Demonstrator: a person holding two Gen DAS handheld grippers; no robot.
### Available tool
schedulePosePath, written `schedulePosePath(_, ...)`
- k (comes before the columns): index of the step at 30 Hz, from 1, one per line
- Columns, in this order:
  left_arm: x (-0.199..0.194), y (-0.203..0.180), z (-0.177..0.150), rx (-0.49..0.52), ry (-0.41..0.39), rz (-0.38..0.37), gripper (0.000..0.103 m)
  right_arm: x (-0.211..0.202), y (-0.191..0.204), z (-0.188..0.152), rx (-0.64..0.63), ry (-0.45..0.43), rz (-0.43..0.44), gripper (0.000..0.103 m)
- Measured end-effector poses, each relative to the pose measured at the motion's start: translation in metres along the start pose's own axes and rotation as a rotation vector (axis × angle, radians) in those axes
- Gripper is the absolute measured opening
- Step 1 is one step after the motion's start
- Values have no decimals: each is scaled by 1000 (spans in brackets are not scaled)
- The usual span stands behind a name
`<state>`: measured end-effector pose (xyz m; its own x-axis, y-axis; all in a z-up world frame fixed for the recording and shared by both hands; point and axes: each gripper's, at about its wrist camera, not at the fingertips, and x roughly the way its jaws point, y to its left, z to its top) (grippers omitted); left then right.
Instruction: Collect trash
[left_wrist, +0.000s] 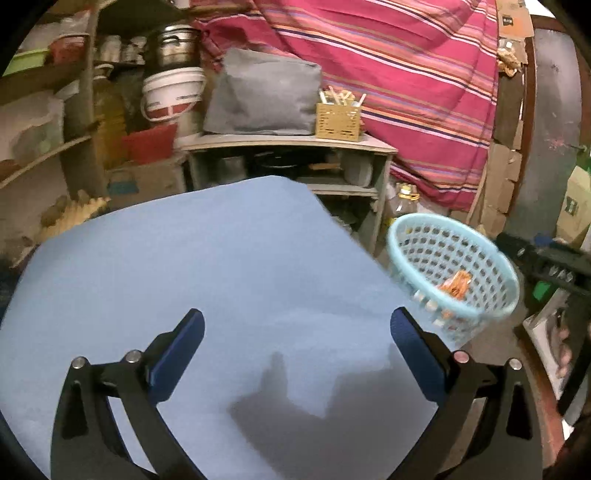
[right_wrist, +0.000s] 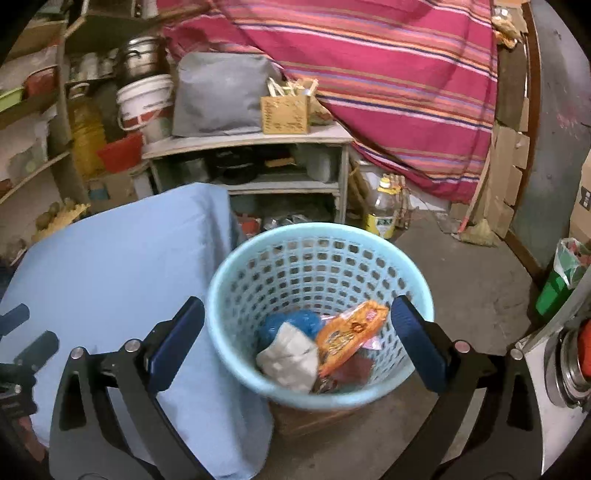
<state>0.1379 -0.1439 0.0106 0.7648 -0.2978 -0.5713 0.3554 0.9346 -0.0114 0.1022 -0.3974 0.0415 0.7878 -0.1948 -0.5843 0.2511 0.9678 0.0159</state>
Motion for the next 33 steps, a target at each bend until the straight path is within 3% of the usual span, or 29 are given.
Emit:
schedulePosePath(3, -21, 11, -14, 4, -20, 73, 98, -25, 22, -12, -2, -37, 22, 98)
schedulePosePath(8, -62, 29, -36, 22, -110, 133, 98, -62, 67, -39, -43, -98, 61, 99)
schedulePosePath(19, -116, 60, -76, -51, -163, 136, 98, -111, 133, -107, -94, -197, 115, 99)
schedulePosePath(23, -126, 70, -94, -79, -161, 145, 98, -110, 147, -130, -132, -181, 124, 99)
schedulePosePath(33, -134, 86, -115, -125, -167, 185, 98, -114, 160, -145, -141, -193, 157, 99)
